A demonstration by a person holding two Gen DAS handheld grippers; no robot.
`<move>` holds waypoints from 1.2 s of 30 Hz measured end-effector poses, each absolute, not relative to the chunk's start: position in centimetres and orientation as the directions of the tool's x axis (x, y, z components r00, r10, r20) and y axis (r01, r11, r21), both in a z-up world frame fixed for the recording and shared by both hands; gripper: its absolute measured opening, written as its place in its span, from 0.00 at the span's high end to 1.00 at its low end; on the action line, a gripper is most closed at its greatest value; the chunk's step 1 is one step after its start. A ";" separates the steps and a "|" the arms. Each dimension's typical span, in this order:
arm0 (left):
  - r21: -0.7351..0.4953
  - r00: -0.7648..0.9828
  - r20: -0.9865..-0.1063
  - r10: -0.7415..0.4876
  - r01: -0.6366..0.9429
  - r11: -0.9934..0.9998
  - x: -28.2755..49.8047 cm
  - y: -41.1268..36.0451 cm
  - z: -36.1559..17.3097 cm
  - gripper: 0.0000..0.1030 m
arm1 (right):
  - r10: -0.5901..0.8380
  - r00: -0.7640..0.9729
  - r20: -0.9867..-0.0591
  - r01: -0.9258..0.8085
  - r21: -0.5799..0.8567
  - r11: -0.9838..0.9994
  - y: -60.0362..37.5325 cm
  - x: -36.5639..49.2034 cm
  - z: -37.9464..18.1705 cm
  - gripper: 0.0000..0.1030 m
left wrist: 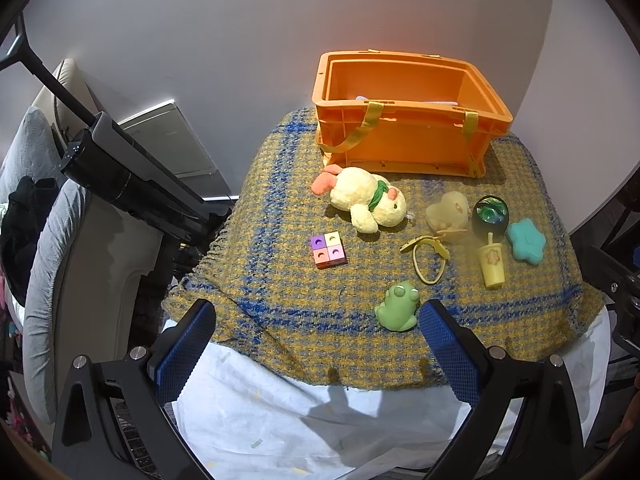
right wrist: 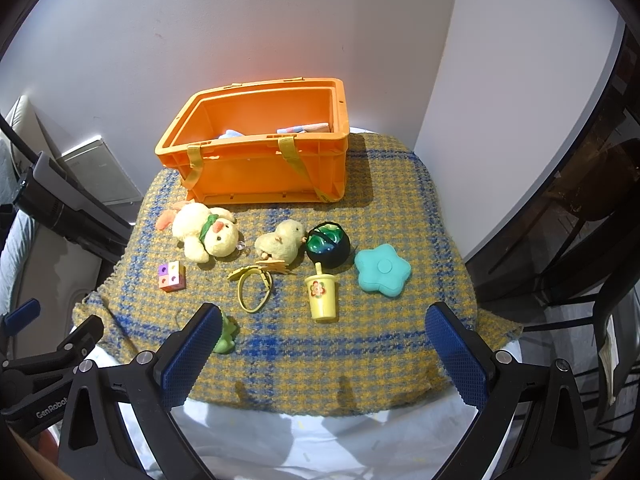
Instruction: Organize objects
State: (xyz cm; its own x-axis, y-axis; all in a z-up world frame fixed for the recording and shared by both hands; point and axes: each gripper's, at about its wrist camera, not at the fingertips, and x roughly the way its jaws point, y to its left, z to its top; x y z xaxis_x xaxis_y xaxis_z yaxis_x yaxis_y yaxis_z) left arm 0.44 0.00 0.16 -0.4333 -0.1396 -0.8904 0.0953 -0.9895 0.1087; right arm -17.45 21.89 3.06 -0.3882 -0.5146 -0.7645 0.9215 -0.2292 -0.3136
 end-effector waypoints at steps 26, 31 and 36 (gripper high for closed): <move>0.122 -0.450 -0.879 -0.157 0.106 -0.987 -0.8 0.7 -0.3 0.00 | -0.532 -0.378 -0.758 0.926 -0.316 -0.208 21.3 -18.3 2.5 0.01; 0.125 -0.461 -0.872 -0.163 0.112 -0.986 -1.2 0.8 -0.5 0.00 | -0.539 -0.382 -0.751 0.924 -0.324 -0.204 20.9 -18.5 2.2 0.01; 0.119 -0.462 -0.873 -0.157 0.111 -0.987 -1.7 0.7 -1.0 0.00 | -0.544 -0.379 -0.749 0.925 -0.324 -0.197 20.6 -18.6 1.8 0.01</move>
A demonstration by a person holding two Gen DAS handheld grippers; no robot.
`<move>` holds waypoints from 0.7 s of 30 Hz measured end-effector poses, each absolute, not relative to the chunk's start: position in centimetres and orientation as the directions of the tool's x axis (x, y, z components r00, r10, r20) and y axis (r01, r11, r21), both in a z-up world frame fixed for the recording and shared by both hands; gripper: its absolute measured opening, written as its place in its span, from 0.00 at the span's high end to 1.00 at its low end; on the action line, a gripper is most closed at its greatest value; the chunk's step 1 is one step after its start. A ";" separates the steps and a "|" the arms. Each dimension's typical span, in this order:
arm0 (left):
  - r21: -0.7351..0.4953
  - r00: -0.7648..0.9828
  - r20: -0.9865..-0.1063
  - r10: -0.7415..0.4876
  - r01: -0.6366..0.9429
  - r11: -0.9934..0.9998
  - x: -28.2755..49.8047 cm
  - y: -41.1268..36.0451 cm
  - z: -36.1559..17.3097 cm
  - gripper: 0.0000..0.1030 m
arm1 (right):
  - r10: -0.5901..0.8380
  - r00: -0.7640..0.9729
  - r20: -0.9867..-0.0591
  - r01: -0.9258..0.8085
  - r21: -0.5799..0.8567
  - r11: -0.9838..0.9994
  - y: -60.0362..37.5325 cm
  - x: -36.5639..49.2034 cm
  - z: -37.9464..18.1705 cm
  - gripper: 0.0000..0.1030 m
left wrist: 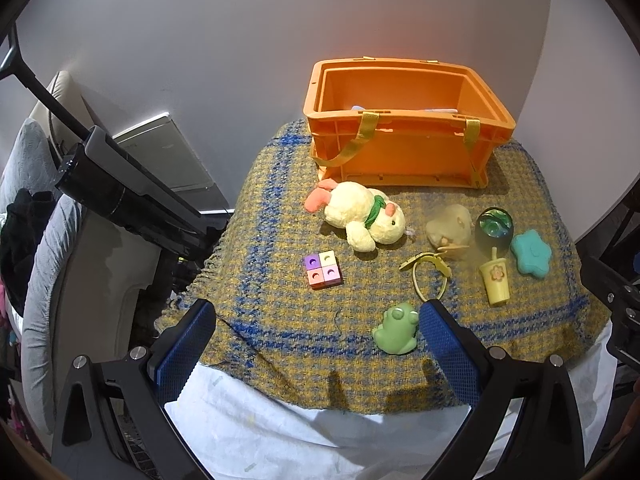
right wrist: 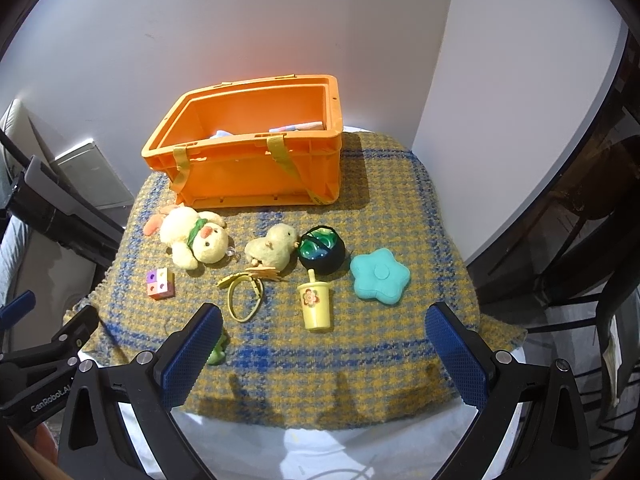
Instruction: Organize objects
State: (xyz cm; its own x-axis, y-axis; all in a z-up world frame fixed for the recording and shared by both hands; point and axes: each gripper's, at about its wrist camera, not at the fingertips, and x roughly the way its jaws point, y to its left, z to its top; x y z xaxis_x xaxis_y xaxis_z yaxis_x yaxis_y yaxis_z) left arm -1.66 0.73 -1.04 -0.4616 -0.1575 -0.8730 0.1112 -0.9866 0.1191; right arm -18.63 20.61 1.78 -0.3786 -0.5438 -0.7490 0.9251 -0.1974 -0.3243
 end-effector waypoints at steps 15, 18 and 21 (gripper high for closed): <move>0.087 -0.477 -0.869 -0.130 0.110 -0.990 -3.3 1.1 -3.0 0.00 | -0.544 -0.365 -0.756 0.931 -0.314 -0.187 19.3 -19.7 -0.3 0.01; 0.077 -0.481 -0.868 -0.123 0.114 -0.990 -3.9 1.1 -3.6 0.00 | -0.548 -0.358 -0.756 0.933 -0.307 -0.186 18.8 -19.9 -0.9 0.01; 0.069 -0.482 -0.868 -0.120 0.122 -0.990 -4.4 1.1 -4.7 0.00 | -0.548 -0.356 -0.757 0.934 -0.304 -0.187 18.3 -20.3 -1.7 0.01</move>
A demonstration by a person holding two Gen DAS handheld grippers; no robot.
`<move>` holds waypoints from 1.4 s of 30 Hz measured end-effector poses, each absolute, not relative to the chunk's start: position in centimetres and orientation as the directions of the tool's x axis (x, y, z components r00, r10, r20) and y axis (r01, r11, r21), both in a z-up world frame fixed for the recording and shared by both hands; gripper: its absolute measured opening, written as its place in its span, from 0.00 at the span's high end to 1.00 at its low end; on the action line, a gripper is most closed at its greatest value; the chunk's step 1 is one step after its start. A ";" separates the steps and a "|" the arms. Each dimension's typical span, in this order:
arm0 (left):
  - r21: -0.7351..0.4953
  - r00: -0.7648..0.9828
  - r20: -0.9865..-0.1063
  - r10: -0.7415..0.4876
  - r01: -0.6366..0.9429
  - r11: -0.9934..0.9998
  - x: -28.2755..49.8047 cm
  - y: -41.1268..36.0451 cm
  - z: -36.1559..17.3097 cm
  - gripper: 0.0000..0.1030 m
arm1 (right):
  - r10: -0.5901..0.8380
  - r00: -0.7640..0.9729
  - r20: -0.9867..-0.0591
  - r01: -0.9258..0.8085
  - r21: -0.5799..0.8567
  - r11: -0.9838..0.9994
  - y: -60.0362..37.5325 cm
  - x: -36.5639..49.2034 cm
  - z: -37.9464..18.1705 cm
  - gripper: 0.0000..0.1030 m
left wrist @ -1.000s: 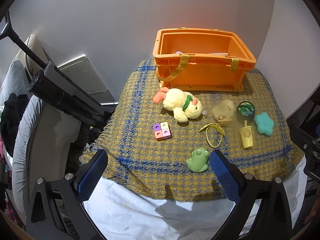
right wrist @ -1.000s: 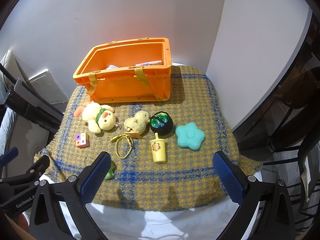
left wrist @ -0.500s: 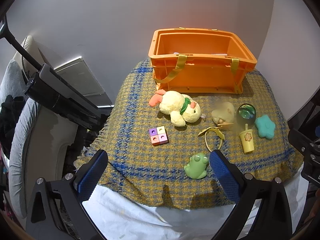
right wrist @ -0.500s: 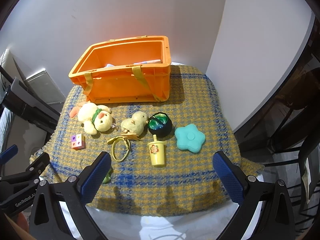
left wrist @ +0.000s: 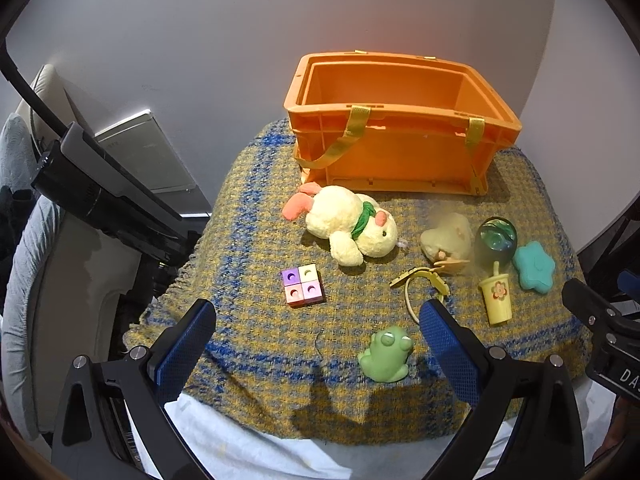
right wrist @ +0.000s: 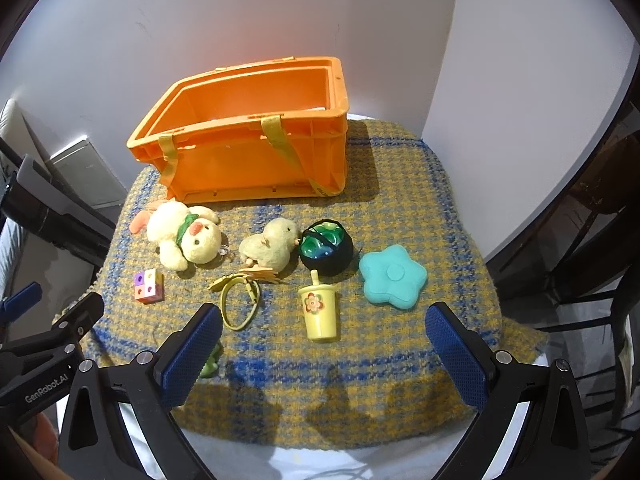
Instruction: Organize objects
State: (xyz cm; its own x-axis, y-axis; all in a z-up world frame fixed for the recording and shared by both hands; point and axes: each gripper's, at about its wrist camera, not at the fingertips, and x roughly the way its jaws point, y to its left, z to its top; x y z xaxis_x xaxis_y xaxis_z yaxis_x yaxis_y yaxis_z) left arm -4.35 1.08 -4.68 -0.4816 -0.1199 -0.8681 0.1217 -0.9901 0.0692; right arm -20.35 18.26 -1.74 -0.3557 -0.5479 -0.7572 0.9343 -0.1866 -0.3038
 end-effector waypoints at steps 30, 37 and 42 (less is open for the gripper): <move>0.015 -0.426 -0.904 -0.035 0.049 -0.999 -4.8 4.1 -15.6 0.05 | -0.485 -0.377 -0.789 0.922 -0.369 -0.117 15.0 -24.5 -11.5 0.12; 0.013 -0.396 -0.918 -0.030 0.047 -0.999 -5.2 4.5 -16.8 0.12 | -0.464 -0.379 -0.800 0.921 -0.375 -0.107 14.4 -24.8 -12.7 0.19; 0.018 -0.384 -0.923 -0.029 0.032 -0.999 -5.3 5.0 -17.3 0.18 | -0.452 -0.384 -0.805 0.919 -0.379 -0.104 13.9 -24.8 -13.4 0.27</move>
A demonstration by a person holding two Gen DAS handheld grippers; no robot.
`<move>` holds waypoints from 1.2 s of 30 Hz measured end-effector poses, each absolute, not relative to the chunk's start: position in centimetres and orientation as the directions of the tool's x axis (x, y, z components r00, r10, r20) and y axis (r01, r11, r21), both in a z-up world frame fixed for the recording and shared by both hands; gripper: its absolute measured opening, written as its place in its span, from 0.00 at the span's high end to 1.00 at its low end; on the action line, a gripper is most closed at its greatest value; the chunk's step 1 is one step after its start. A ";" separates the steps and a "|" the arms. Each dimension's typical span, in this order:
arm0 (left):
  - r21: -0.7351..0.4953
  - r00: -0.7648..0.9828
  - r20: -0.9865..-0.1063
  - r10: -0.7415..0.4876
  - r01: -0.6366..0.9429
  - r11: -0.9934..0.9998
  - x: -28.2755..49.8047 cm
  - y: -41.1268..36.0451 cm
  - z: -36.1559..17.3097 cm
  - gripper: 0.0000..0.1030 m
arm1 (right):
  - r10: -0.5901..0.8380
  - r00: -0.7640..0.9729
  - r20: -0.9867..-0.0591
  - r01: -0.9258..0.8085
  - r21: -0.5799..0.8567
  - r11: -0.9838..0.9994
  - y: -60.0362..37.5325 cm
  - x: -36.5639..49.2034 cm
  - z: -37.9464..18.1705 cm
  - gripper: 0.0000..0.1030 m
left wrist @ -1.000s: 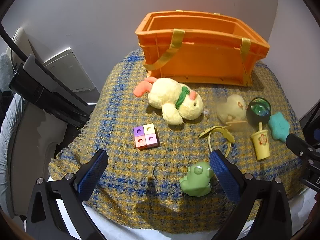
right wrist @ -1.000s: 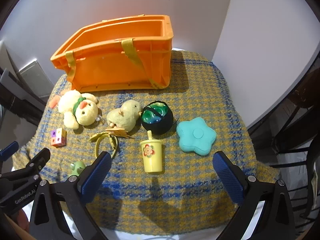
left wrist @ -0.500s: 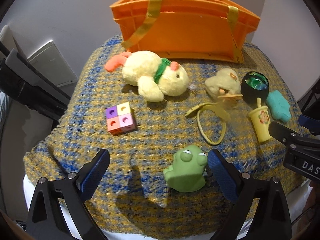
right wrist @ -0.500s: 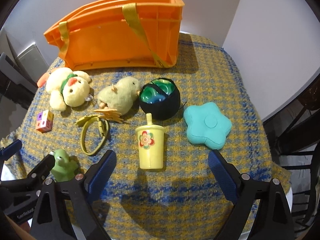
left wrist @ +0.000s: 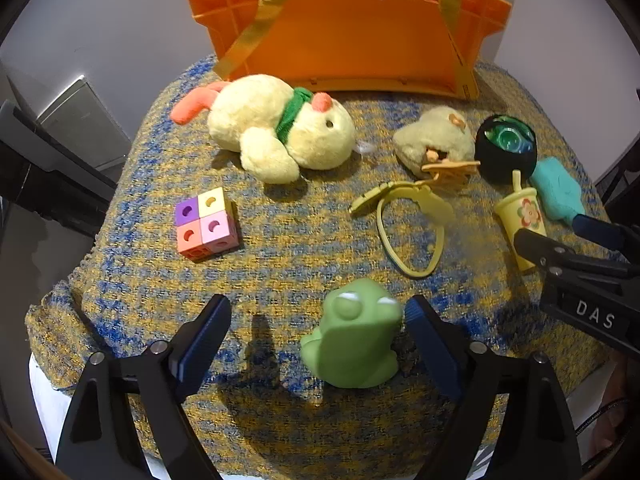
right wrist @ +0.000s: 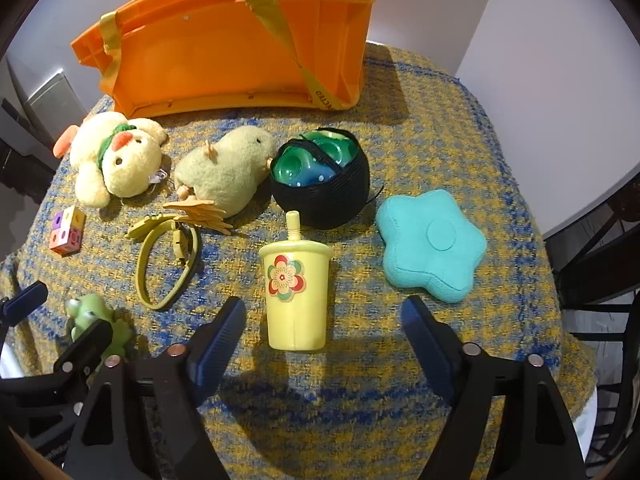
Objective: Organize objects
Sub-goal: 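Grasp the green frog with the left tool while the right tool grasps the yellow cup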
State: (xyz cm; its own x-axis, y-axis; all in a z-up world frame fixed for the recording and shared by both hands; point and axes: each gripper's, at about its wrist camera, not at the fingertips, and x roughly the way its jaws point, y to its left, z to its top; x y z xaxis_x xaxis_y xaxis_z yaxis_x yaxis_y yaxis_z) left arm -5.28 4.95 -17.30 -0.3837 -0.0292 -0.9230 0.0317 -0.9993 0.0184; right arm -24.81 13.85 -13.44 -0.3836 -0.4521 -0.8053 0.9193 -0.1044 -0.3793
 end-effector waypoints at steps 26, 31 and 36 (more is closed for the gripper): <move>-0.044 -0.331 -0.943 0.032 0.027 -0.999 -6.0 6.1 -19.2 0.62 | -0.416 -0.336 -0.845 0.940 -0.328 -0.093 12.7 -25.4 -14.8 0.67; -0.042 -0.354 -0.935 0.025 0.040 -0.998 -5.9 5.9 -18.2 0.62 | -0.438 -0.329 -0.837 0.942 -0.322 -0.094 13.2 -24.9 -13.8 0.67; -0.039 -0.378 -0.926 0.017 0.051 -0.998 -5.8 5.5 -17.0 0.62 | -0.464 -0.327 -0.823 0.941 -0.326 -0.085 13.7 -23.8 -12.5 0.67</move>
